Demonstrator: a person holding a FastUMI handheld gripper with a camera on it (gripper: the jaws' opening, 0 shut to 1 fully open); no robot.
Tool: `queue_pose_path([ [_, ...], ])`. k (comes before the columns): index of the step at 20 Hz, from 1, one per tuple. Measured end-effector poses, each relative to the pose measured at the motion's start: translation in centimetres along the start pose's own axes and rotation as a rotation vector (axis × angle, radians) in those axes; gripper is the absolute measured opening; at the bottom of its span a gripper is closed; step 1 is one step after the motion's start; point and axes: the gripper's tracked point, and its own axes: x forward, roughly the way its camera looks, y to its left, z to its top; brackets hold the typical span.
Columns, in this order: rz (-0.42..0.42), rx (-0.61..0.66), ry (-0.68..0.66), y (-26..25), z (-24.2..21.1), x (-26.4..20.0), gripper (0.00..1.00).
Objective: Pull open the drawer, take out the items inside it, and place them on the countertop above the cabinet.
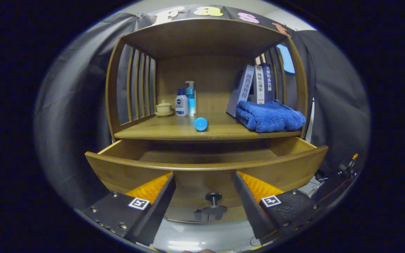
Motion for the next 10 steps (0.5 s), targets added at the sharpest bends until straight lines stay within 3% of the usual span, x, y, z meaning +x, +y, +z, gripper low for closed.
queue_pose_path([
  [10, 0.022, 0.016, 0.019, 0.3, 1.3, 4.2, 1.00],
])
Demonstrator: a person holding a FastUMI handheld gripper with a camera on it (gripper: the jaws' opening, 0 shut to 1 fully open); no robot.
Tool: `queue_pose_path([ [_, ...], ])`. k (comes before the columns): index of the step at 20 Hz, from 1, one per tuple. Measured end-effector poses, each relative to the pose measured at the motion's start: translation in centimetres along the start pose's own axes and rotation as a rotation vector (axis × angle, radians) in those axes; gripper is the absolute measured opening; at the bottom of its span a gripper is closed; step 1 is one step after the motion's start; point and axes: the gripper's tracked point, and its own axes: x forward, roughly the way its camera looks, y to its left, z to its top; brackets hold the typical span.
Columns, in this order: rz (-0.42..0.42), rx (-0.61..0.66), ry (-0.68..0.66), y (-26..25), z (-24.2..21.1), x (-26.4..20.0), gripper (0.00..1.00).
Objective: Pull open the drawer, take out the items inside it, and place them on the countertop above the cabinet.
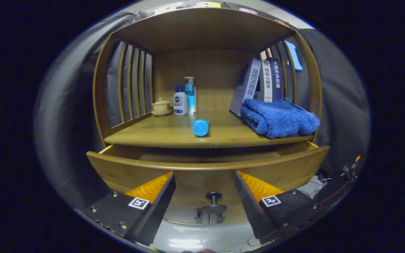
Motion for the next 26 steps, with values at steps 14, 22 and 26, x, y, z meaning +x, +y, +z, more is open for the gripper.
queue_pose_path([
  [14, 0.033, 0.021, -0.004, 0.0, 1.0, 3.1, 1.00],
  [22, 0.042, 0.030, -0.003, 0.0, 1.3, 4.0, 1.00],
  [26, 0.039, 0.034, -0.005, -0.1, 1.4, 4.2, 1.00],
])
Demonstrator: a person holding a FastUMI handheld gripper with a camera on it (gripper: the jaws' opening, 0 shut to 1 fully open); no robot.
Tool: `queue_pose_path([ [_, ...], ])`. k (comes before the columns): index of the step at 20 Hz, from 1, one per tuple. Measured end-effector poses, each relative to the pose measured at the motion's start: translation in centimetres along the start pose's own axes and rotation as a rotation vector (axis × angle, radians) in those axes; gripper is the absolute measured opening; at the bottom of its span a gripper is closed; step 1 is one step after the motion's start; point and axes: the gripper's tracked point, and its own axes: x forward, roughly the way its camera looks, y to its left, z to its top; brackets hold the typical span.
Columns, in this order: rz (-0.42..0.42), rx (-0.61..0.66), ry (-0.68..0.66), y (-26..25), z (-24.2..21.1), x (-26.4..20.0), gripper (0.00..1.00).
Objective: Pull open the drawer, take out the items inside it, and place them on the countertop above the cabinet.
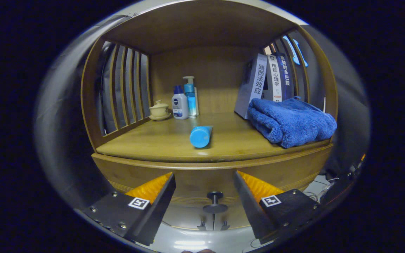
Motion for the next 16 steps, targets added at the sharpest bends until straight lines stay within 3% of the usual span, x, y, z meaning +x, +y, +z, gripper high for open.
queue_pose_path([
  [16, -0.020, -0.043, 0.047, 0.21, -0.38, 0.08, 0.97],
])
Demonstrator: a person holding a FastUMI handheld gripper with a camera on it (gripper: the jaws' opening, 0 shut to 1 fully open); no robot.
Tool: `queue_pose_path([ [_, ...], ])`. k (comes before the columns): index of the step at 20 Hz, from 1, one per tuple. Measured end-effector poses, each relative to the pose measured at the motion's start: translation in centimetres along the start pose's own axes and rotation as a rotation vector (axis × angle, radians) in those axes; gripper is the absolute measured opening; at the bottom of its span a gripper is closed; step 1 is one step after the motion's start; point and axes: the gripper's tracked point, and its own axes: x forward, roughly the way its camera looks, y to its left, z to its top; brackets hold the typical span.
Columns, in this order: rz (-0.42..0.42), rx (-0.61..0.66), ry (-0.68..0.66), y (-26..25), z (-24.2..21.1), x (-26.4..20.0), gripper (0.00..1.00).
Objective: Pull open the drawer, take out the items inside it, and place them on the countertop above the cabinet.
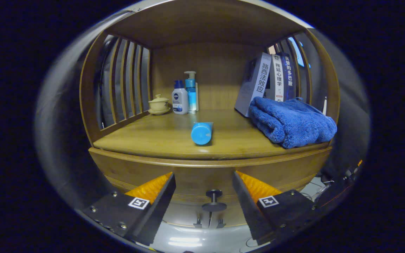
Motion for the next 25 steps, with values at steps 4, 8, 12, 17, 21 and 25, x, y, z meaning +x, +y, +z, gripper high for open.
queue_pose_path([
  [4, -0.021, -0.006, 0.009, 0.0, 0.0, 0.0, 0.97],
  [8, 0.040, -0.022, -0.003, 2.0, 0.5, -1.0, 0.67],
  [12, 0.186, 0.017, -0.078, 4.4, 2.2, -3.4, 0.60],
  [17, 0.142, -0.032, -0.242, 2.0, 7.1, -8.7, 0.46],
  [21, 0.093, -0.054, -0.322, -1.3, 10.5, -13.3, 0.46],
  [25, 0.007, -0.033, -0.370, -6.1, 12.4, -16.6, 0.46],
])
